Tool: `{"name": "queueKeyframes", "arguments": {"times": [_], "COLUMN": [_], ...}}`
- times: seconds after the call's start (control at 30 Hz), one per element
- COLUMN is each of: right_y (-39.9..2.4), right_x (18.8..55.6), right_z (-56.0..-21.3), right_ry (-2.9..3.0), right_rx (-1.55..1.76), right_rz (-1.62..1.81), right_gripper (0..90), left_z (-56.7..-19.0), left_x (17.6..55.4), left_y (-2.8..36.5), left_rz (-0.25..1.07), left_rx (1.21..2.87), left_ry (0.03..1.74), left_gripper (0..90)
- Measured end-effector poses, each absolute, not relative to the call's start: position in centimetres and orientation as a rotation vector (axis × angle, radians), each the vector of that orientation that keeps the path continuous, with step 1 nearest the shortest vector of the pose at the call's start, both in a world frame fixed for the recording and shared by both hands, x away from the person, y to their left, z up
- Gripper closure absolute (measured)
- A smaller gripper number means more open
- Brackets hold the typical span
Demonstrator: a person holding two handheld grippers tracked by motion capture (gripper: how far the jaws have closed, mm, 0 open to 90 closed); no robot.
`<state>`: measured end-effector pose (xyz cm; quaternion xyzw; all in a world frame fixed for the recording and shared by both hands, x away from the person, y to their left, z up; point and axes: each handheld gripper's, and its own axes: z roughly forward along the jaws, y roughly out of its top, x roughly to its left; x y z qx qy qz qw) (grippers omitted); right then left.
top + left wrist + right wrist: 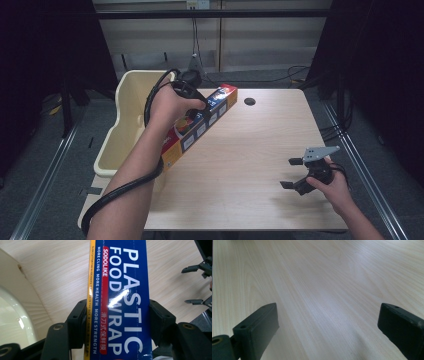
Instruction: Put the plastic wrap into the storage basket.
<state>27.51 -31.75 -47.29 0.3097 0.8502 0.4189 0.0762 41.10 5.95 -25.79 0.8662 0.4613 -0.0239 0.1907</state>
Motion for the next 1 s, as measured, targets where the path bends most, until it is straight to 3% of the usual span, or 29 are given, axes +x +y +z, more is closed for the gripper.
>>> {"name": "queueKeyframes", "arguments": {"times": [1.0], "right_y": [-31.6], "right_x": [27.6], "right_z": [-47.4], "right_ry": [2.548], "right_rx": [0.915], "right_rz": [1.251], "right_gripper": [3.0], "left_z": [-22.4], "left_x": [41.5], "left_y": [9.8], "left_rz": [0.01], "left_rx": [2.323], "left_ry": [1.405], "left_gripper": [41.2]}}
